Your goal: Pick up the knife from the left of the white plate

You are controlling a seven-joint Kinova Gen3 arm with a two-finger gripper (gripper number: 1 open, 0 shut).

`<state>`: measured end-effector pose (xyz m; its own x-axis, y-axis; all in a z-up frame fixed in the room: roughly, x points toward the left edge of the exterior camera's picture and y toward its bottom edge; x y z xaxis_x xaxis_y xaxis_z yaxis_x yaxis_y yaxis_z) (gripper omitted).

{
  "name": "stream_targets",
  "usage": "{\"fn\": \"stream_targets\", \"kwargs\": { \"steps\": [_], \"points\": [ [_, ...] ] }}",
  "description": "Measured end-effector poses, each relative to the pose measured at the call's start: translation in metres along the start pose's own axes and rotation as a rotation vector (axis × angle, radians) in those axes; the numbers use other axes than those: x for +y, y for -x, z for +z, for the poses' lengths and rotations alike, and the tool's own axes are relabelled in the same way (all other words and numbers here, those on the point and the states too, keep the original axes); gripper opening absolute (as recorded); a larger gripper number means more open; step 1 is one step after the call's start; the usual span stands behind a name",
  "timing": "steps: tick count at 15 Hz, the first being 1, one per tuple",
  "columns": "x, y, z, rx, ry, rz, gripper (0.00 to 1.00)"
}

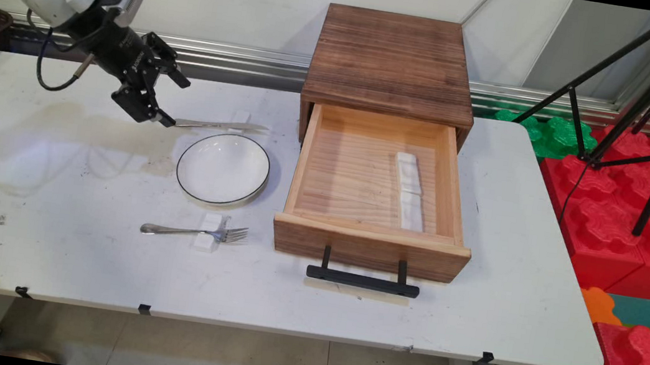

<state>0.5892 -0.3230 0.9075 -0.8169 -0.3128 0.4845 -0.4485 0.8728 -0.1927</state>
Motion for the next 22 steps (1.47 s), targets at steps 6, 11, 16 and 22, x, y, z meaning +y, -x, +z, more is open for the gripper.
{"fn": "stream_targets", "kwargs": {
  "steps": [6, 11, 16, 22],
  "points": [
    [-0.007, 0.011, 0.023, -0.046, -0.043, -0.030, 1.00],
    [-0.016, 0.020, 0.039, -0.080, -0.084, -0.055, 1.00],
    [-0.026, 0.028, 0.054, -0.114, -0.126, -0.080, 1.00],
    [-0.037, 0.038, 0.078, -0.146, -0.151, -0.110, 1.00]
  ]
}}
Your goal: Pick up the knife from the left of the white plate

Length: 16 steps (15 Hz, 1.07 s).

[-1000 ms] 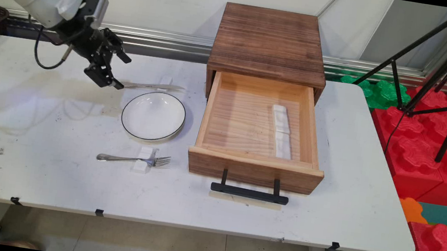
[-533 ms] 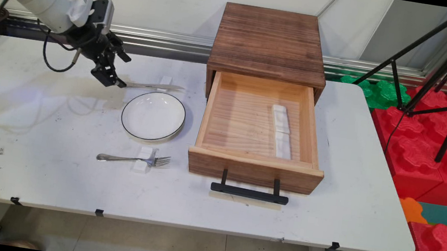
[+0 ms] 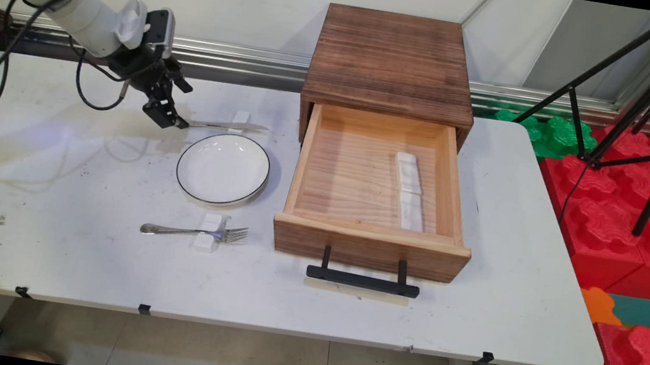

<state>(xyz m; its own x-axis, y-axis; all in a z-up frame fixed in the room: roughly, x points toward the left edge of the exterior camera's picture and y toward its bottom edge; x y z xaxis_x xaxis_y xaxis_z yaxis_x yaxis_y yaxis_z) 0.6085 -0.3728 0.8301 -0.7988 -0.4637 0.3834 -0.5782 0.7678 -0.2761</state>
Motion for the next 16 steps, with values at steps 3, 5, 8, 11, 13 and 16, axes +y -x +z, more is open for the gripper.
{"fn": "stream_targets", "kwargs": {
  "steps": [3, 5, 8, 11, 13, 16],
  "points": [
    [-0.005, 0.002, 0.012, -0.014, -0.009, -0.012, 1.00],
    [-0.007, 0.002, 0.020, -0.019, -0.008, -0.017, 1.00],
    [-0.007, 0.001, 0.028, -0.023, 0.003, -0.020, 1.00],
    [-0.007, -0.001, 0.043, -0.027, 0.017, -0.025, 1.00],
    [-0.008, -0.003, 0.048, -0.026, 0.018, -0.026, 1.00],
    [-0.011, -0.009, 0.056, -0.015, 0.021, -0.021, 1.00]
  ]
}}
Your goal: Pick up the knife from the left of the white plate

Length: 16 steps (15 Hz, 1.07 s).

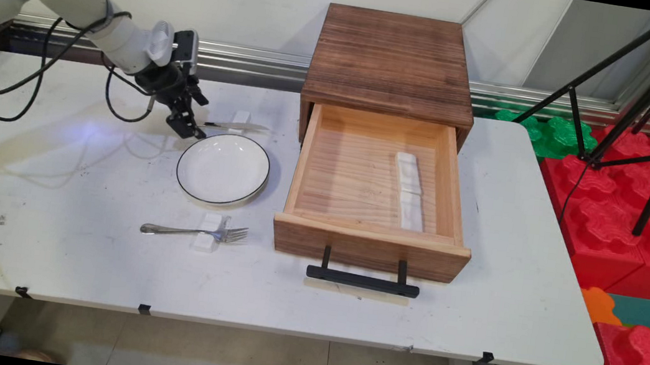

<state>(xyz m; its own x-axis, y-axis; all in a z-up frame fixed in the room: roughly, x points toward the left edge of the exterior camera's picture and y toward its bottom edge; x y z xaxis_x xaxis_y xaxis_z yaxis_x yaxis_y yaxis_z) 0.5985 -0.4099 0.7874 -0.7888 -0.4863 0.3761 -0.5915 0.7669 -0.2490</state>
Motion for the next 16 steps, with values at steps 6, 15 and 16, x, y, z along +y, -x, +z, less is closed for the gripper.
{"fn": "stream_targets", "kwargs": {
  "steps": [6, 15, 16],
  "points": [
    [-0.009, -0.010, 0.008, 0.017, 0.002, 0.017, 1.00],
    [-0.019, -0.012, 0.016, 0.001, 0.026, 0.045, 1.00],
    [-0.019, -0.012, 0.017, 0.000, 0.029, 0.048, 1.00]
  ]
}}
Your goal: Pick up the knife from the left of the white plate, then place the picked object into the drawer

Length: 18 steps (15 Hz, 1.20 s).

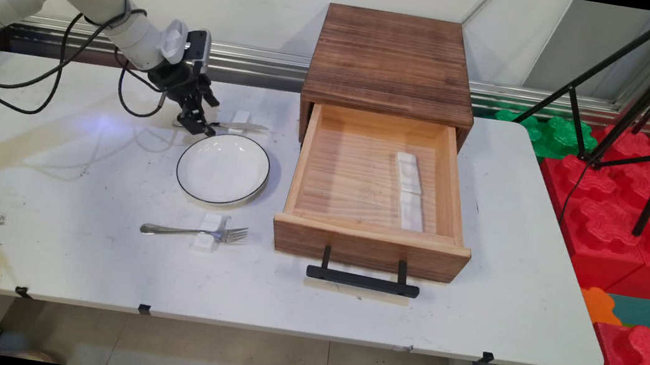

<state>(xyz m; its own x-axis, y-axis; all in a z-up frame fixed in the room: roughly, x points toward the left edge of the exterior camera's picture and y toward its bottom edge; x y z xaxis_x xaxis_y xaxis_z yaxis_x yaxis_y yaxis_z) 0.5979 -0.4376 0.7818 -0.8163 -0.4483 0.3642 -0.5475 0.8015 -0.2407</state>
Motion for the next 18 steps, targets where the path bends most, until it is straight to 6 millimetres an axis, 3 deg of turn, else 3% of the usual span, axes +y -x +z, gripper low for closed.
{"fn": "stream_targets", "kwargs": {
  "steps": [1, 10, 18],
  "points": [
    [-0.001, 0.000, 0.000, -0.001, 0.003, 0.004, 0.00],
    [-0.005, -0.001, 0.000, -0.007, 0.030, 0.024, 0.00],
    [-0.007, 0.002, -0.014, -0.004, 0.038, 0.039, 0.00]
  ]
}}
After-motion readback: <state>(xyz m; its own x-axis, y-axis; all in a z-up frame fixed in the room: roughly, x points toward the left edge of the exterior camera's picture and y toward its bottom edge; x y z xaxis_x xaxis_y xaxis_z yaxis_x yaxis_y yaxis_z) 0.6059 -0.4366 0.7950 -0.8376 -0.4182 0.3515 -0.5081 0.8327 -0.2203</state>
